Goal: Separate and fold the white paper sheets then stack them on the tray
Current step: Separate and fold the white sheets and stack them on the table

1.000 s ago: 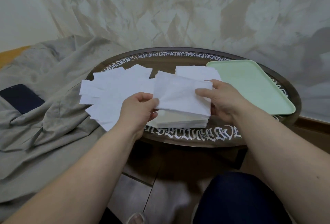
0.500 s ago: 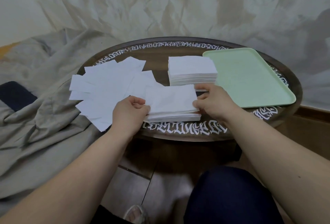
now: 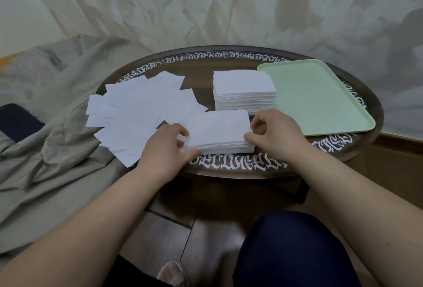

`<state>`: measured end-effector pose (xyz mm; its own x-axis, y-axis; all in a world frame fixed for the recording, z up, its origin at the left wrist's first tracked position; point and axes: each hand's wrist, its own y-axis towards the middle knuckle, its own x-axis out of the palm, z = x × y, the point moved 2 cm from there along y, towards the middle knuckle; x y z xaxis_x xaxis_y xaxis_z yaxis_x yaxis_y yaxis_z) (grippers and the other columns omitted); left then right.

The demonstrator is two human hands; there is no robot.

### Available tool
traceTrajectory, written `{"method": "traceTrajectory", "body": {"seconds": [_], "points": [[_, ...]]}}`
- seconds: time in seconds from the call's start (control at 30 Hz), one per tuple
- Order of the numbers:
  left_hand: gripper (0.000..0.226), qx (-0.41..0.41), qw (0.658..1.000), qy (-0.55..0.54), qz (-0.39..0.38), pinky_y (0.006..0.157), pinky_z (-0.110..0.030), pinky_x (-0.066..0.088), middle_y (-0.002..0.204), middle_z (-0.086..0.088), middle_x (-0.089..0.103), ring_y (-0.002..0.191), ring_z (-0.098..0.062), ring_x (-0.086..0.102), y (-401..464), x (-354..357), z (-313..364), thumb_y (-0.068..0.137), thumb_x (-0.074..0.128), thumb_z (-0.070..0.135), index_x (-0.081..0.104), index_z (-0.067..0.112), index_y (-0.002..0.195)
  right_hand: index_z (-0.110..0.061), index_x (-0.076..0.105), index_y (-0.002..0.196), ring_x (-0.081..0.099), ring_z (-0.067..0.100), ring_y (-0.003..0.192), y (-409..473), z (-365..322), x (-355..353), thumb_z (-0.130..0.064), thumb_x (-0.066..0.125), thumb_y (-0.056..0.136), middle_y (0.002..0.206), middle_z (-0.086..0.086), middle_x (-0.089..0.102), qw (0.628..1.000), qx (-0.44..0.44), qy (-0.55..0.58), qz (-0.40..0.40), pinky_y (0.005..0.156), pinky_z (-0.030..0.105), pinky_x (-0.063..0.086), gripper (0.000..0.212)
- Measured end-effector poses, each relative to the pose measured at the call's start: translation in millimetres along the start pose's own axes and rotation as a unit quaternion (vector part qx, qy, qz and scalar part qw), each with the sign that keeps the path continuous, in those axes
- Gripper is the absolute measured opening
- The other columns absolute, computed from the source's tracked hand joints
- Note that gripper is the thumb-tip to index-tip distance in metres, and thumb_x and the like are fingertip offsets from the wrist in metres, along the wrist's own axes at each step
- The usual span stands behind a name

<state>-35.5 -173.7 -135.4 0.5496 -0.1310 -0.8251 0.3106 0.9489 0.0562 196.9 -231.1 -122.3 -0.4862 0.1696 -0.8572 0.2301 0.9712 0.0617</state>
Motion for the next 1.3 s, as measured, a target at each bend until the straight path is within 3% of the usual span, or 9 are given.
{"method": "traceTrajectory", "body": {"seconds": [0.2, 0.43, 0.6, 0.73, 0.8, 0.93, 1.03, 1.13, 1.3], "points": [[0.026, 0.062, 0.997, 0.053, -0.008, 0.07, -0.026, 0.037, 0.098, 0.006, 0.049, 0.089, -0.015, 0.062, 3, 4, -2, 0.079, 0.079, 0.023, 0.053, 0.022, 0.085, -0.022, 0.061, 0.093, 0.056, 0.018, 0.087, -6, -3, 9, -0.03, 0.069, 0.083, 0.099, -0.004, 0.049, 0.991, -0.095, -0.076, -0.063, 0.076, 0.031, 0.044, 0.015], [0.024, 0.066, 0.998, 0.008, -0.022, 0.08, -0.029, 0.05, 0.103, 0.008, 0.051, 0.086, -0.011, 0.062, 6, 4, -4, 0.08, 0.079, 0.025, 0.057, 0.023, 0.086, -0.019, 0.06, 0.107, 0.047, 0.013, 0.083, -4, 1, 14, -0.026, 0.068, 0.084, 0.094, -0.008, 0.042, 0.991, -0.107, -0.067, -0.034, 0.069, 0.025, 0.03, 0.025], [0.023, 0.077, 0.996, 0.04, -0.018, 0.076, -0.026, 0.045, 0.094, 0.005, 0.051, 0.083, -0.012, 0.056, 6, 9, -5, 0.083, 0.075, 0.019, 0.055, 0.023, 0.074, -0.018, 0.063, 0.093, 0.055, 0.02, 0.088, -2, 3, 19, -0.024, 0.063, 0.088, 0.089, -0.006, 0.047, 0.987, -0.117, -0.094, -0.048, 0.068, 0.027, 0.032, 0.008], [0.019, 0.083, 0.995, 0.046, -0.022, 0.075, -0.023, 0.038, 0.102, 0.01, 0.048, 0.087, -0.007, 0.052, 6, -4, -3, 0.082, 0.077, 0.029, 0.06, 0.022, 0.083, -0.024, 0.06, 0.092, 0.055, 0.017, 0.09, 0, -6, 13, -0.035, 0.064, 0.086, 0.092, -0.008, 0.049, 0.982, -0.126, -0.125, -0.061, 0.069, 0.029, 0.036, 0.013], [0.018, 0.074, 0.996, 0.043, 0.03, 0.078, -0.024, 0.039, 0.106, 0.01, 0.048, 0.09, -0.006, 0.052, 12, -26, -9, 0.081, 0.078, 0.029, 0.063, 0.02, 0.088, -0.025, 0.061, 0.098, 0.053, 0.015, 0.093, 2, -22, 7, -0.043, 0.065, 0.084, 0.097, -0.009, 0.051, 0.981, -0.141, -0.124, -0.043, 0.071, 0.029, 0.036, 0.024], [0.019, -0.01, 0.987, 0.022, 0.156, 0.086, -0.031, 0.043, 0.116, 0.004, 0.055, 0.105, -0.015, 0.055, 16, -71, -42, 0.082, 0.076, 0.027, 0.063, 0.021, 0.094, -0.025, 0.06, 0.113, 0.048, 0.018, 0.111, 12, -71, 8, -0.046, 0.061, 0.088, 0.107, -0.004, 0.061, 0.974, -0.192, -0.123, -0.014, 0.081, 0.031, 0.039, 0.033], [0.045, -0.125, 0.981, 0.018, 0.15, 0.098, -0.034, 0.041, 0.13, -0.004, 0.054, 0.121, -0.023, 0.051, 8, -74, -85, 0.079, 0.078, 0.031, 0.06, 0.017, 0.117, -0.024, 0.056, 0.124, 0.05, 0.02, 0.116, 18, -109, 31, -0.047, 0.055, 0.09, 0.114, -0.001, 0.063, 0.963, -0.231, -0.13, -0.054, 0.087, 0.034, 0.045, 0.041], [0.068, -0.187, 0.967, -0.094, 0.146, 0.098, -0.043, 0.049, 0.129, 0.003, 0.058, 0.117, -0.019, 0.057, -2, -70, -112, 0.07, 0.08, 0.036, 0.053, 0.015, 0.129, -0.018, 0.055, 0.122, 0.056, 0.026, 0.108, 18, -141, 67, -0.053, 0.05, 0.09, 0.113, 0.005, 0.063, 0.94, -0.266, -0.194, -0.091, 0.094, 0.037, 0.042, 0.048], [0.04, -0.317, 0.868, -0.365, 0.111, 0.094, -0.044, 0.054, 0.103, 0.0, 0.073, 0.095, -0.021, 0.07, 3, -55, -129, 0.072, 0.082, 0.03, 0.067, 0.015, 0.106, -0.013, 0.048, 0.109, 0.054, 0.028, 0.102, 11, -165, 116, -0.045, 0.053, 0.091, 0.11, 0.008, 0.059, 0.932, -0.27, -0.187, -0.156, 0.084, 0.035, 0.033, 0.037]]}}
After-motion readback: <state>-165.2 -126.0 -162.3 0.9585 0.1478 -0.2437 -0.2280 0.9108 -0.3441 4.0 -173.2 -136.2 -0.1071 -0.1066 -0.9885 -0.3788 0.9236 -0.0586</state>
